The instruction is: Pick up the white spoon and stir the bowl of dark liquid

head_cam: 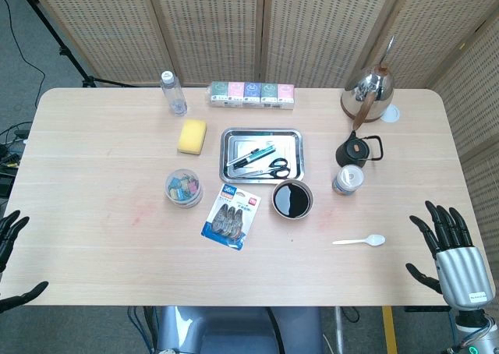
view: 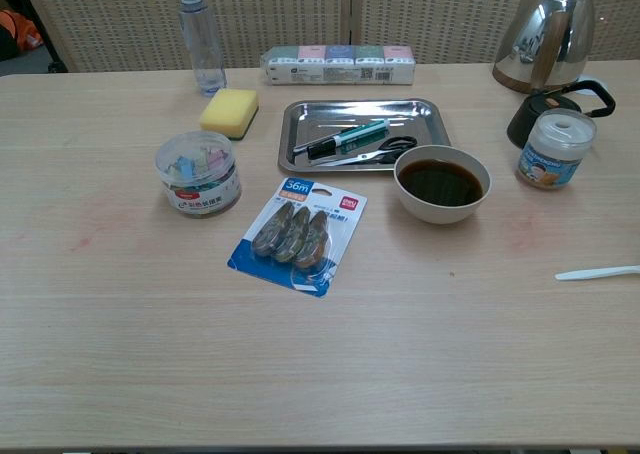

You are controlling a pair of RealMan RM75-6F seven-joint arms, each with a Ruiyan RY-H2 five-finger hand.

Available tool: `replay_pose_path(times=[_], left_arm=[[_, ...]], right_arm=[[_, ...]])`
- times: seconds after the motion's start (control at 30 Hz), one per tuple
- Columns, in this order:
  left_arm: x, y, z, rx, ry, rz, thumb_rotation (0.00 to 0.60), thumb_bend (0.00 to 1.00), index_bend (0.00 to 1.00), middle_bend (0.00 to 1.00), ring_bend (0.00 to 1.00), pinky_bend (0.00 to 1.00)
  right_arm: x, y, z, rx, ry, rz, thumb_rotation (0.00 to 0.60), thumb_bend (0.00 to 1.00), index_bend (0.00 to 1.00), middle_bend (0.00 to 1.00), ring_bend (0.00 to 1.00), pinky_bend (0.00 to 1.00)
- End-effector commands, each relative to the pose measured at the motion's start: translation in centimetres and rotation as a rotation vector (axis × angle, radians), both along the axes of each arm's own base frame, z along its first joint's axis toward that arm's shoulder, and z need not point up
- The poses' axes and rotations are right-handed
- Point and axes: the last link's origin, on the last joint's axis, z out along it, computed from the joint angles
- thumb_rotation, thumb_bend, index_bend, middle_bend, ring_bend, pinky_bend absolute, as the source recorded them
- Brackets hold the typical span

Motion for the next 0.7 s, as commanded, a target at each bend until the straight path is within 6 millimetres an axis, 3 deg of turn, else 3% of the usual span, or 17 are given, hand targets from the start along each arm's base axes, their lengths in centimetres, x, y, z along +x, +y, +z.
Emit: replay_pose_path(times=[0.03,0.3,0.53,0.6,0.7], left_arm=[[0.0,0.0,0.0,0.000,-0.001,0.000,0.600,0.06,0.00,0.00,0.00,0.00],[-0.1,0.0,0.3,0.010,-0.013,0.004,0.600,0.06,0.00,0.00,0.00,0.00],[-0.1,0.0,0.5,0.014,-0.021,0.003,0.600,0.06,0.00,0.00,0.00,0.00],[-0.2,0.0,0.5,0.016,-0.019,0.009,0.600,0.06,0.00,0.00,0.00,0.00],[-0.3,0.2,0.6,0.016,-0.025,0.020,0.600,0.06,0.00,0.00,0.00,0.00]], right_arm=[[0.0,0.0,-0.2,0.010,-0.003,0.000,0.600,0.00,0.16,0.00,0.00,0.00],[0.1,-0.2,-1.2,0.042,0.012,-0.003,0.600,0.00,0.16,0.00,0.00,0.00],[0.1,-1.7,-3.6,0.139,-0.015,-0.022,0.600,0.00,0.30,0.00,0.00,0.00],[0.2,-2.5,-4.2,0.165,-0.021,-0.027,0.600,0.02,0.35,0.00,0.00,0.00],[0.7,-4.0,-5.3,0.198,-0.042,-0.031,0.600,0.14,0.43,0.00,0.00,0.00]])
